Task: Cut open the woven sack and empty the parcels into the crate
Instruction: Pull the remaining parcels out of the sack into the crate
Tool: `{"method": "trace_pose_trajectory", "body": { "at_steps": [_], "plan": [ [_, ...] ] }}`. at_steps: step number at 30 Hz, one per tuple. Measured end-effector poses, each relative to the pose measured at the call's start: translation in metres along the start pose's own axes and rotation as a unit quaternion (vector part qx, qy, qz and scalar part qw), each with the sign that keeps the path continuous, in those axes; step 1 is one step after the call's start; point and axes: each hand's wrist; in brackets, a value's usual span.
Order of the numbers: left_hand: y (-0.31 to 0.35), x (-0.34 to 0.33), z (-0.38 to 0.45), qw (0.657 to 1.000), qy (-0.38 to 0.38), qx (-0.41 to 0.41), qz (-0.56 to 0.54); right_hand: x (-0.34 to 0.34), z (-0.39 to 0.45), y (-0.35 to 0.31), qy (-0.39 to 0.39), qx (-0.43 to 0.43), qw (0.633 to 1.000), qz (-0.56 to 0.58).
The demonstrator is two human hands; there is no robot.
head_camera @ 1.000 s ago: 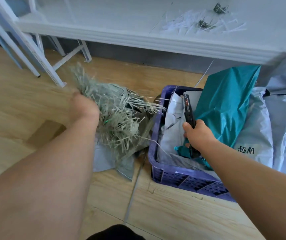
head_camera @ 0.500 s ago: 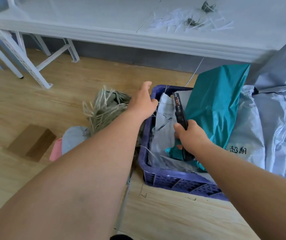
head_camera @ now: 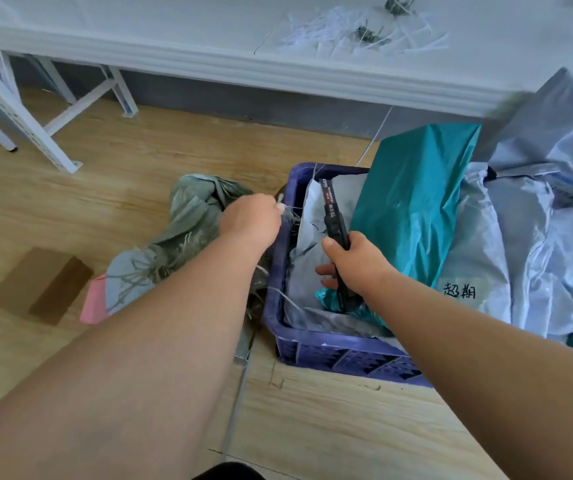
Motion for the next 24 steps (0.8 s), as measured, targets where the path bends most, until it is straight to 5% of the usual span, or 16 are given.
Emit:
{"method": "trace_pose_trajectory", "body": {
  "at_steps": [4, 9, 14, 15, 19, 24],
  "plan": [
    [-0.005, 0.028, -0.026, 0.954, 0.069, 0.067, -0.285, 0.007, 0.0, 0.002, -0.016, -0.027, 0.997, -0.071],
    [-0.026, 0.082, -0.055, 0.853, 0.264, 0.116, -0.435, 0.013, -0.002, 0.001, -0.035, -0.026, 0.996, -0.079],
    [-0.058, 0.125, -0.072, 0.686, 0.523, 0.163, -0.479, 0.023, -0.009, 0.004, -0.045, -0.008, 0.996, -0.081],
    [-0.069, 0.131, -0.073, 0.684, 0.536, 0.17, -0.465, 0.024, -0.01, 0.004, -0.049, -0.004, 0.996, -0.073],
    [-0.099, 0.115, -0.08, 0.812, 0.403, 0.246, -0.343, 0.023, -0.013, 0.003, -0.069, 0.025, 0.995, -0.068],
    [-0.106, 0.097, -0.079, 0.829, 0.268, 0.448, -0.201, 0.021, -0.016, 0.001, -0.079, 0.029, 0.995, -0.058]
  ]
}}
Point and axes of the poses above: each hand's wrist, its own z-axis towards the middle knuckle, its own x-axis out of the back of the hand, y = z × x, and after that the axes turned 1 degree about z, right-handed
